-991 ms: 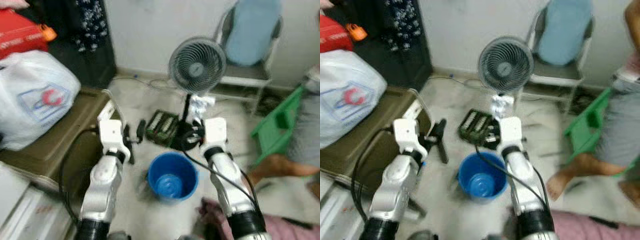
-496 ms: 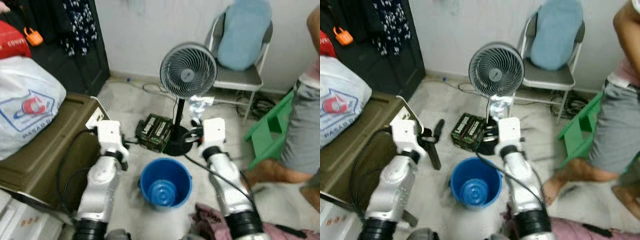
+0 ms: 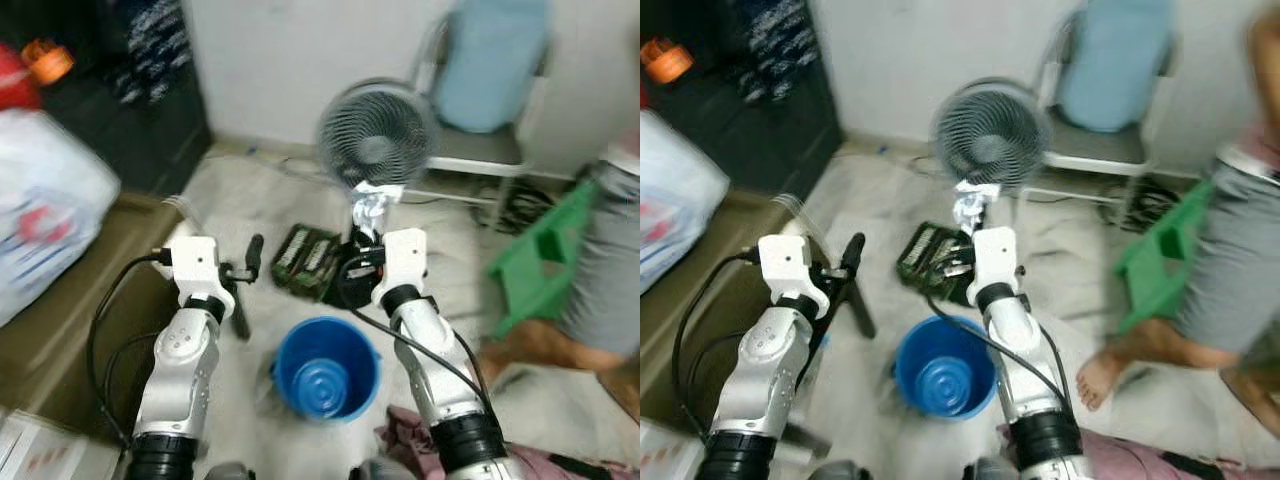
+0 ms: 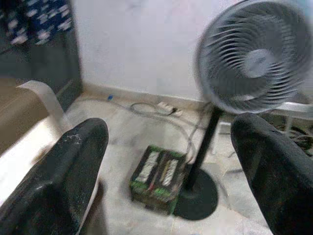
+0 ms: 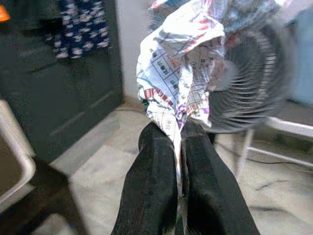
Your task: Clean up the room
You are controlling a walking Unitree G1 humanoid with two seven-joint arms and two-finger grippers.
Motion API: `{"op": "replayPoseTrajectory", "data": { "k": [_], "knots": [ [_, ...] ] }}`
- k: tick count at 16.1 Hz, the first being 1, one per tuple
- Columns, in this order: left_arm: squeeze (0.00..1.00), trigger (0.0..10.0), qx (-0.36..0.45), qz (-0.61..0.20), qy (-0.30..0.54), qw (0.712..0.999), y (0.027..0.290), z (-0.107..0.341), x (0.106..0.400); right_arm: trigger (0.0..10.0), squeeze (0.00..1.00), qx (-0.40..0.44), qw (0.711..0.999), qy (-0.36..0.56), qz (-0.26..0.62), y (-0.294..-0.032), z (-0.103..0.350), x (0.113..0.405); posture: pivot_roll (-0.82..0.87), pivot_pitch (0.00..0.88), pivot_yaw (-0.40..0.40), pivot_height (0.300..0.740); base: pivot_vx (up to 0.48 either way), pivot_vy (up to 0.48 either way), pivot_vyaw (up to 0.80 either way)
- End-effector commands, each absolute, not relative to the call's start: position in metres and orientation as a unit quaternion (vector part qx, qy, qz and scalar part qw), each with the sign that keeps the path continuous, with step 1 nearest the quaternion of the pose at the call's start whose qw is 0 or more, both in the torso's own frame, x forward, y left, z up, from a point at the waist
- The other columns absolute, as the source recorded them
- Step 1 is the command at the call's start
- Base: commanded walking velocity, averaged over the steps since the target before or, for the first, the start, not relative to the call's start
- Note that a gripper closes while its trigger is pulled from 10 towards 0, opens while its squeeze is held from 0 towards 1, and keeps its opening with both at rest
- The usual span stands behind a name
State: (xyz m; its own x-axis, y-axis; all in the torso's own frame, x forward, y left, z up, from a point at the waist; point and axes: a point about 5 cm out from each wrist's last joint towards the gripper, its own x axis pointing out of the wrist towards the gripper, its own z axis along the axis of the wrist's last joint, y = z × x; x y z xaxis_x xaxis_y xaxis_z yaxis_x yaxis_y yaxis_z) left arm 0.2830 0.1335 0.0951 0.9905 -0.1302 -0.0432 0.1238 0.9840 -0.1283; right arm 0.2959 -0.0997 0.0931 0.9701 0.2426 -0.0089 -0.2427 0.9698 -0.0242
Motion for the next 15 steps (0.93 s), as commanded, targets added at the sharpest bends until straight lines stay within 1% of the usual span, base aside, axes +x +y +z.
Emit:
{"op": "replayPoseTrajectory", "data": {
  "k": [1,2,4,7,9,10,13,15],
  "knots": [
    [0.00,10.0,-0.070,-0.075,0.033,0.994,0.128,0.094,0.282,10.0,0.00,-0.011,0.993,0.006,0.114,-0.105,0.092,0.297,-0.05,0.050,-0.027,0.740,0.277,0.000,0.00],
    [0.00,10.0,-0.070,-0.074,0.034,0.994,0.128,0.093,0.282,10.0,0.00,-0.012,0.993,0.006,0.115,-0.105,0.092,0.297,-0.05,0.050,-0.028,0.740,0.277,0.000,0.00],
    [0.00,10.0,-0.068,-0.067,0.027,0.995,0.128,0.095,0.282,10.0,0.00,-0.014,0.993,0.006,0.116,-0.105,0.092,0.296,-0.05,0.045,-0.027,0.740,0.000,0.000,0.00],
    [0.00,10.0,-0.061,-0.079,0.031,0.995,0.132,0.092,0.277,10.0,0.00,-0.025,0.991,0.005,0.129,-0.102,0.091,0.296,-0.05,0.042,-0.028,0.740,0.000,0.000,0.00],
    [0.00,10.0,-0.064,-0.102,0.036,0.992,0.136,0.090,0.272,10.0,0.00,-0.036,0.990,0.008,0.139,-0.099,0.089,0.296,-0.03,0.041,-0.033,0.740,0.000,0.000,0.80],
    [0.00,10.0,-0.044,-0.115,0.045,0.991,0.140,0.085,0.268,10.0,0.00,-0.033,0.990,0.011,0.137,-0.098,0.088,0.297,-0.03,0.041,-0.035,0.740,0.000,0.000,0.80],
    [0.00,10.0,-0.037,-0.117,0.048,0.991,0.144,0.083,0.265,10.0,0.00,-0.035,0.990,0.020,0.136,-0.098,0.086,0.298,-0.03,0.043,-0.038,0.740,0.000,0.000,0.74],
    [0.00,10.0,-0.036,-0.123,0.044,0.991,0.142,0.085,0.264,10.0,0.00,-0.032,0.990,0.032,0.132,-0.100,0.083,0.298,-0.04,0.040,-0.040,0.740,0.000,0.000,0.00]
  ]
}}
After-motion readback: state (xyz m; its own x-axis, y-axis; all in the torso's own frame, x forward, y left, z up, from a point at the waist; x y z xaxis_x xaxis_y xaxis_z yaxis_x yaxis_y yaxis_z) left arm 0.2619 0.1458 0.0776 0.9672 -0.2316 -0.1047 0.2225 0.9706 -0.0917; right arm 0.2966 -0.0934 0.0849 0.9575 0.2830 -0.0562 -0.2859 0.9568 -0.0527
